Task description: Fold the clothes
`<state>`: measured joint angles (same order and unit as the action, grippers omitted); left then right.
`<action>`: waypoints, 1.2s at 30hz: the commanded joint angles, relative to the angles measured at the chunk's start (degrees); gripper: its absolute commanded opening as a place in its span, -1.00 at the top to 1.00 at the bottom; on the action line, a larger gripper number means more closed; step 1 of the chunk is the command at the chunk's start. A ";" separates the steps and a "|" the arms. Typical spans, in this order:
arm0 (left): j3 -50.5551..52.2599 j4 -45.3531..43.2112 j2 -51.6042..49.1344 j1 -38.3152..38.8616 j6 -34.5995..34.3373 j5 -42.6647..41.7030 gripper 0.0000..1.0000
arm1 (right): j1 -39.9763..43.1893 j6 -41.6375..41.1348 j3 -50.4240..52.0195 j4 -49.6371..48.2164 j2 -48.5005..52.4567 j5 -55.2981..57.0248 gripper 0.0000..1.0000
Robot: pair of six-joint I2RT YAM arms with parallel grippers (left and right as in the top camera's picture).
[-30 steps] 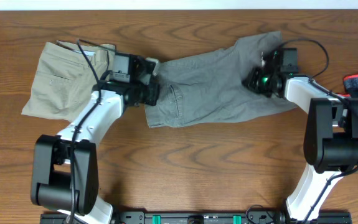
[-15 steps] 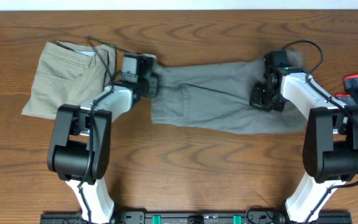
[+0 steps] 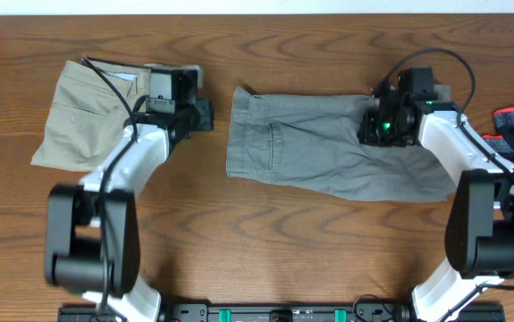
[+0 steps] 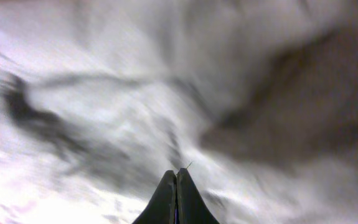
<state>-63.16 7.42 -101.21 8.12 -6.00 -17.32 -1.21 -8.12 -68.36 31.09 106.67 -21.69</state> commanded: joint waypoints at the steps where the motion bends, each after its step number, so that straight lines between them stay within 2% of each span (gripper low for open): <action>1: -0.46 1.60 2.14 3.45 -0.28 -9.42 0.66 | -1.57 -6.25 -0.04 -2.38 1.22 -3.15 0.97; 7: -0.46 7.39 -0.07 9.94 -0.26 -10.67 0.66 | -3.69 -13.46 -0.04 -13.18 8.22 -3.85 0.97; 12: -0.46 7.98 -2.99 13.64 -0.33 -10.54 0.66 | -4.57 -19.21 -0.04 -33.55 12.35 -4.20 0.97; 15: -0.46 8.00 -5.38 14.60 -0.35 -10.51 0.67 | -4.59 -24.24 -0.04 -39.91 13.18 1.79 0.97; 18: -0.46 8.46 -7.08 14.80 -0.37 -10.54 0.67 | -4.59 -30.95 -0.04 -40.35 13.27 11.10 0.97; 24: -0.46 8.39 -7.39 14.80 -0.76 -10.54 0.67 | -4.15 -29.94 -0.04 -41.33 13.27 11.26 0.97; 30: -0.46 8.61 -4.46 14.78 -0.74 -10.58 0.66 | 0.74 -15.06 -0.04 -38.29 7.61 -6.86 0.97; 33: -0.48 8.57 -0.74 14.78 -0.74 -10.58 0.66 | 4.57 -13.64 -0.04 -30.18 1.73 -12.55 0.98; 34: -0.48 8.31 0.76 14.78 -0.68 -10.54 0.57 | 5.62 -12.96 -0.04 -26.77 -0.17 -12.87 0.97; 36: -0.48 6.56 3.63 14.78 -0.28 -10.54 0.52 | 7.21 -11.32 -0.04 -19.91 -3.30 -12.76 0.97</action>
<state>-63.44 15.62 -103.59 22.83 -6.37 -27.09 3.36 -24.56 -67.94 7.07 109.89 -28.88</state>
